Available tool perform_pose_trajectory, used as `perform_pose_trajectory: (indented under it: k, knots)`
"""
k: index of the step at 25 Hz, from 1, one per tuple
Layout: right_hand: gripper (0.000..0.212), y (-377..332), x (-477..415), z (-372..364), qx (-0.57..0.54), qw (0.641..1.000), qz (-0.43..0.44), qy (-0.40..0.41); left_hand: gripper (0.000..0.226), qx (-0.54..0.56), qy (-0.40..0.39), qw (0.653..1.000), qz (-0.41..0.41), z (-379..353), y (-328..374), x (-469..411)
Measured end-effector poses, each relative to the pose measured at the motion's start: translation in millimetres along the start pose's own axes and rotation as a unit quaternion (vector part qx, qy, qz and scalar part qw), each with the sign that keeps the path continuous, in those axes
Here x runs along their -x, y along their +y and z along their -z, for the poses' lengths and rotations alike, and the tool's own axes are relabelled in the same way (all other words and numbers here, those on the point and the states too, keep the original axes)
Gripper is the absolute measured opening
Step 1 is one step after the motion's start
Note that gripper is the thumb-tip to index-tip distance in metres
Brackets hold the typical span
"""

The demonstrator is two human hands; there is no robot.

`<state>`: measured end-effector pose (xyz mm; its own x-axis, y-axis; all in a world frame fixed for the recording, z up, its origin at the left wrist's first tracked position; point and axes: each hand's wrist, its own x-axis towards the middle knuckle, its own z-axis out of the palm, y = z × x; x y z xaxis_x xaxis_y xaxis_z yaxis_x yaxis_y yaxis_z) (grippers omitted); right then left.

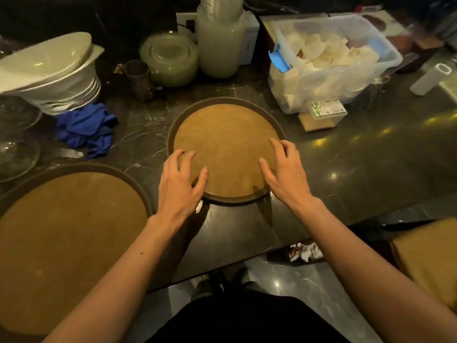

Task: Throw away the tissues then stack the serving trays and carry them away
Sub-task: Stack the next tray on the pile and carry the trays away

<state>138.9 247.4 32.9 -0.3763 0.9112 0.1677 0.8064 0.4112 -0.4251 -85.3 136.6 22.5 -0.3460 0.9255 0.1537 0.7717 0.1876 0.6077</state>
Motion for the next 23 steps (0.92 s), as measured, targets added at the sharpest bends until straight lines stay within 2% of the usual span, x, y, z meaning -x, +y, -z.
perform_pose_trajectory:
  k: [9, 15, 23]
  knots:
    - [0.062, 46, -57, -8, -0.026, 0.995, -0.062, -0.075, 0.057, -0.043, -0.016, 0.994, 0.099, -25, -10, -30]
    - [0.069, 77, -93, -24, 0.006, 0.986, -0.094, -0.135, 0.069, -0.087, -0.037, 0.976, 0.198, -37, -18, -45]
    - [0.083, 94, -107, -37, 0.005, 0.977, -0.142, -0.156, 0.078, -0.07, -0.049, 0.959, 0.268, -48, -24, -59]
